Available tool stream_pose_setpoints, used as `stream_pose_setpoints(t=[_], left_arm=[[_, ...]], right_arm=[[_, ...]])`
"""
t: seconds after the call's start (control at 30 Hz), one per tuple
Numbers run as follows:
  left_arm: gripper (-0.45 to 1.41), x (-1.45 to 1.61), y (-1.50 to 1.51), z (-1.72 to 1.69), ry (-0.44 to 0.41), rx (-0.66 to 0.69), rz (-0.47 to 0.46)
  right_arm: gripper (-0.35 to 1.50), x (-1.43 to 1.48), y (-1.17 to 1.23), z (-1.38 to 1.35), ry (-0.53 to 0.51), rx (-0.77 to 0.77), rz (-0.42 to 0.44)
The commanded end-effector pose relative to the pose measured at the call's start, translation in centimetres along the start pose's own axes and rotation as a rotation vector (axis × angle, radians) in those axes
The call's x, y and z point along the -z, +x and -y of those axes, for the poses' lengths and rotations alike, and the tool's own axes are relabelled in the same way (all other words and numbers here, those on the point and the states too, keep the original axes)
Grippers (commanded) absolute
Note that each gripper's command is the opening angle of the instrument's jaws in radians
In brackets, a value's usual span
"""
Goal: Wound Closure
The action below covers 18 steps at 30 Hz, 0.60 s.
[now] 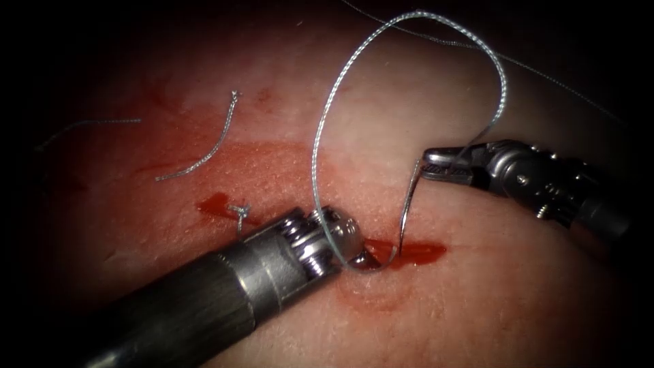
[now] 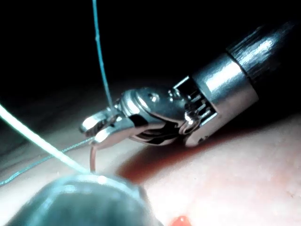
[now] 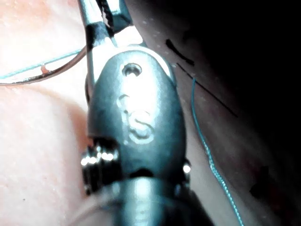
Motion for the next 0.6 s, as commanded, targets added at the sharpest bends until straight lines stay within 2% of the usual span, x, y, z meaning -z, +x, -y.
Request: stream_pose_setpoints(t=[0.03,0.23,0.3,0.37,0.6], left_arm=[[-0.45,0.07,-0.14,0.0,-0.004,-0.004,0.007],[-0.45,0.06,-0.2,-0.03,-0.008,-0.002,0.011],[-0.45,0.06,-0.2,-0.03,-0.008,-0.002,0.011],[-0.45,0.06,-0.19,-0.02,-0.009,-0.003,0.011],[-0.45,0.04,-0.17,-0.02,-0.01,-0.003,0.011]], right_arm=[[-0.35,-0.06,0.0,-0.11,-0.002,0.008,-0.003],[-0.35,-0.08,0.07,-0.06,0.036,-0.043,-0.043],[-0.35,-0.08,0.07,-0.09,0.026,-0.08,-0.056],[-0.35,-0.09,0.08,-0.17,0.003,-0.181,-0.089],[-0.35,-0.17,0.11,-0.31,0.05,-0.239,-0.14]])
